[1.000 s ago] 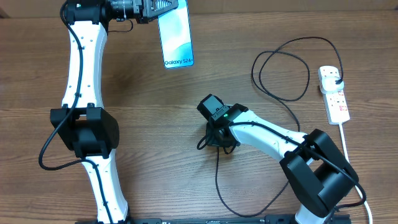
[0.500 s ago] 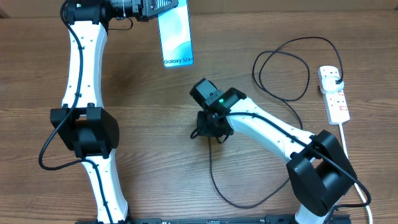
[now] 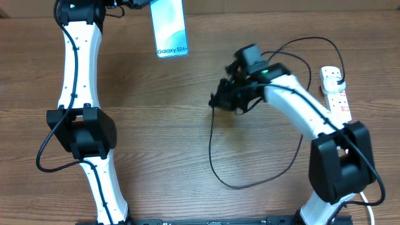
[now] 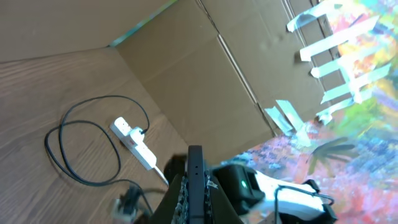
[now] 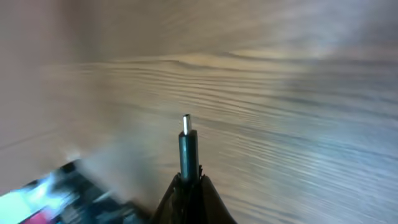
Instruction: Plug charger to phone and switch on socket
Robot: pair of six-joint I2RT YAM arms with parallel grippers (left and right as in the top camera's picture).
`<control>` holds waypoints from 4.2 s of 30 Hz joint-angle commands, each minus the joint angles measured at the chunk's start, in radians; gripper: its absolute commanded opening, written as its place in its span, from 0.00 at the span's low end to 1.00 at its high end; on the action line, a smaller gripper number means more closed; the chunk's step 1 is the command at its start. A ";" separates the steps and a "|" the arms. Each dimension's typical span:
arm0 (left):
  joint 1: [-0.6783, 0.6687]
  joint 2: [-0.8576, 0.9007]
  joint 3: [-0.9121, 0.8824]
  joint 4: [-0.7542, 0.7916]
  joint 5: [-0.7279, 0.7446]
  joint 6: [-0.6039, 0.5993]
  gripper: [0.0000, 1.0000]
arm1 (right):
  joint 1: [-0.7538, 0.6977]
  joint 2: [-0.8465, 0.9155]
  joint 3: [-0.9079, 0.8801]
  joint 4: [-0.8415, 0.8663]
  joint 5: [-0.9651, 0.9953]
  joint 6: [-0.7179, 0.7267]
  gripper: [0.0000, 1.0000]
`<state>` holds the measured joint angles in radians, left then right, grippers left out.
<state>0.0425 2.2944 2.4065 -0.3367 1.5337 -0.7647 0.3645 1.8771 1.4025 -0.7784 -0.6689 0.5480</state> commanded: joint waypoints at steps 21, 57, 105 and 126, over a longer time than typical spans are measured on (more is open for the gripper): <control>0.003 -0.025 0.002 0.224 -0.185 -0.387 0.04 | -0.057 0.003 0.020 0.703 -0.661 0.059 0.04; -0.012 -0.025 0.002 0.402 -0.278 -0.590 0.04 | -0.057 0.003 0.020 1.421 -0.554 0.769 0.04; -0.073 -0.025 0.002 0.423 -0.228 -0.566 0.04 | -0.078 0.003 0.020 1.421 -0.544 0.770 0.04; -0.047 -0.025 0.002 0.457 -0.260 -0.625 0.04 | -0.080 0.003 0.020 1.478 -0.491 0.862 0.04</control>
<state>-0.0051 2.2944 2.4035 0.0902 1.2541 -1.3369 0.2943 1.8786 1.4048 0.6880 -1.2358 1.3869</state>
